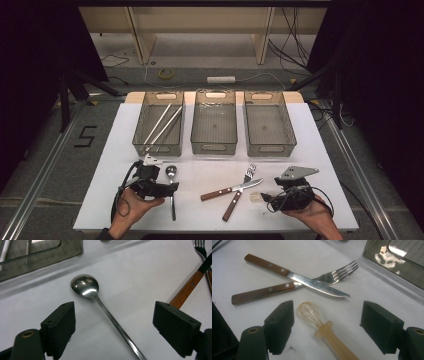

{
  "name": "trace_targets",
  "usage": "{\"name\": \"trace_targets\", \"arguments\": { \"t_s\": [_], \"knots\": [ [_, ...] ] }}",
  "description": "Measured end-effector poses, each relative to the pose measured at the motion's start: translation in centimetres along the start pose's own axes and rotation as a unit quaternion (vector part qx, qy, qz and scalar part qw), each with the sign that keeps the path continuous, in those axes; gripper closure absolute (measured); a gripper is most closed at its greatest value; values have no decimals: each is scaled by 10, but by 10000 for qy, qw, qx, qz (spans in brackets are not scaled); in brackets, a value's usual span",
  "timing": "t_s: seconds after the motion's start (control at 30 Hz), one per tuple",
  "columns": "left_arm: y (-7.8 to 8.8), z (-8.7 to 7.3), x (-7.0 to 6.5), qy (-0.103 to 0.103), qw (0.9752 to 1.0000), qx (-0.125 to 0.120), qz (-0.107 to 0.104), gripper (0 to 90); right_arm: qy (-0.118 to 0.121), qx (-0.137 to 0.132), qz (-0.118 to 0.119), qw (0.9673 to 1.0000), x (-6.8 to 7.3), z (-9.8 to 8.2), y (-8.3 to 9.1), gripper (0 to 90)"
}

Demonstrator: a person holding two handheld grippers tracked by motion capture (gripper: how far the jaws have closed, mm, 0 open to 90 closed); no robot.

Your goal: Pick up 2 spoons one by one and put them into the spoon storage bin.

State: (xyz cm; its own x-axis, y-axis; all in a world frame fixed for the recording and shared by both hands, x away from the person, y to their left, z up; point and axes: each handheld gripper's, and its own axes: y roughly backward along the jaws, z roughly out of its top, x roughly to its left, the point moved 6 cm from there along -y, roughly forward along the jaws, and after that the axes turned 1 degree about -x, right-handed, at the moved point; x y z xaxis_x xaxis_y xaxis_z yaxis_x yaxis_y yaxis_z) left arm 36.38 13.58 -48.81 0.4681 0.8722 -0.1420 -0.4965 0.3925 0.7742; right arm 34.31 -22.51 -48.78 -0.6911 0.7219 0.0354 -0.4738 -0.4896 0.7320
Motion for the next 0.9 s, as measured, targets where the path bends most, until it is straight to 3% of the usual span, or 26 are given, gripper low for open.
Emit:
{"name": "trace_targets", "arguments": {
  "t_s": [0.3, 0.43, 0.7, 0.9],
  "knots": [
    [-6, -5, -3, -48, 9998, 196, 10, 226, 17, 15, 16, 10000, -2, -1, 0, 288],
    [-5, -6, -5, -110, 9997, 199, 18, 230, 121, 101, 79, 9998, -1, -2, 1, 355],
    [1, -7, -11, -322, 9994, 59, -66, 207, 331, 670, 157, 9971, -2, -13, -1, 469],
    [7, -8, -13, -385, 9991, -132, -110, 187, 560, 1080, -32, 9926, -9, -19, -8, 524]
  ]
}}
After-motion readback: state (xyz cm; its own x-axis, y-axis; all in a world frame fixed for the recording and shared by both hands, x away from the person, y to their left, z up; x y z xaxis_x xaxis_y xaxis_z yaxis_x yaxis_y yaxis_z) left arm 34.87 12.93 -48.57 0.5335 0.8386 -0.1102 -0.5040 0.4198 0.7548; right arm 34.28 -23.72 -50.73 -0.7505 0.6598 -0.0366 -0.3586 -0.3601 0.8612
